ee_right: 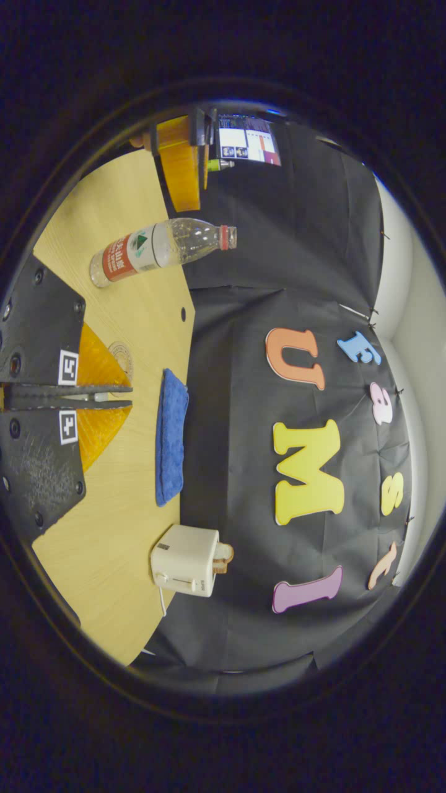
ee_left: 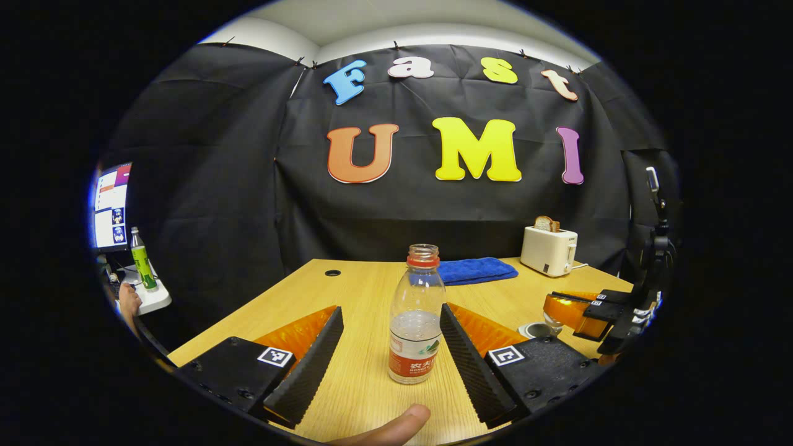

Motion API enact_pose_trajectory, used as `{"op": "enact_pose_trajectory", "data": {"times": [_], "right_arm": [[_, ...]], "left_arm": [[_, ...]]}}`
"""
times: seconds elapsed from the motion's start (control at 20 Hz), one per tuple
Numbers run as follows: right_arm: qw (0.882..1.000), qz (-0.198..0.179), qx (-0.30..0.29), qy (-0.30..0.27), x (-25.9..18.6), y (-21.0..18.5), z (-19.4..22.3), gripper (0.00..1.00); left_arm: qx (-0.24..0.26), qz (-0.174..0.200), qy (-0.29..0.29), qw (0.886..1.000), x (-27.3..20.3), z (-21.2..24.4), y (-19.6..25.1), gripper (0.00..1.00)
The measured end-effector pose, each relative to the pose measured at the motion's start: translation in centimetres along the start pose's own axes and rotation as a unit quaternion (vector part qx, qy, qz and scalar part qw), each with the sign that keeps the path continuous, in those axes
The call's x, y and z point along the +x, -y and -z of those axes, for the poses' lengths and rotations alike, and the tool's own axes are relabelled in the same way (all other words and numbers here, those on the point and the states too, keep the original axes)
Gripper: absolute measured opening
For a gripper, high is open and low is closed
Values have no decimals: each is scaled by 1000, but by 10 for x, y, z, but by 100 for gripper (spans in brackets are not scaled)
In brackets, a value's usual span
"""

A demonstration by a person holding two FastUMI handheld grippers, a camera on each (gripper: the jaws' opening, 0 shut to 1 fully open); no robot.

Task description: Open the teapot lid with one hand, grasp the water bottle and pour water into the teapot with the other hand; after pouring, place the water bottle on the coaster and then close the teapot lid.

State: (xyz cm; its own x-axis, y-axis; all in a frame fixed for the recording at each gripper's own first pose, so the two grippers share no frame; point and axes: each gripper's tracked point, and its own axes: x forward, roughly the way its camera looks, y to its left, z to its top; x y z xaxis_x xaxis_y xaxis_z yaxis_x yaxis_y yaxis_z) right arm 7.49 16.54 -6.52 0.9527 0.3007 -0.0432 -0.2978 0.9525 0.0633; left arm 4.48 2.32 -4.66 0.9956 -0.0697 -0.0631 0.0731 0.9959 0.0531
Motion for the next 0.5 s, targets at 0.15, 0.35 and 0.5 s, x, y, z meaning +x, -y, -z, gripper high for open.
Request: {"op": "enact_pose_trajectory", "data": {"times": [0.15,0.35,0.5], "right_arm": [[1000,3,10,-5,-17,8,-4,0],[1000,14,-5,7,-42,27,-15,0],[999,37,-16,27,-64,50,-31,0]], "left_arm": [[-10,25,5,1000,8,7,8,98],[-26,53,18,998,13,13,19,99],[-10,60,39,997,21,19,21,99]]}}
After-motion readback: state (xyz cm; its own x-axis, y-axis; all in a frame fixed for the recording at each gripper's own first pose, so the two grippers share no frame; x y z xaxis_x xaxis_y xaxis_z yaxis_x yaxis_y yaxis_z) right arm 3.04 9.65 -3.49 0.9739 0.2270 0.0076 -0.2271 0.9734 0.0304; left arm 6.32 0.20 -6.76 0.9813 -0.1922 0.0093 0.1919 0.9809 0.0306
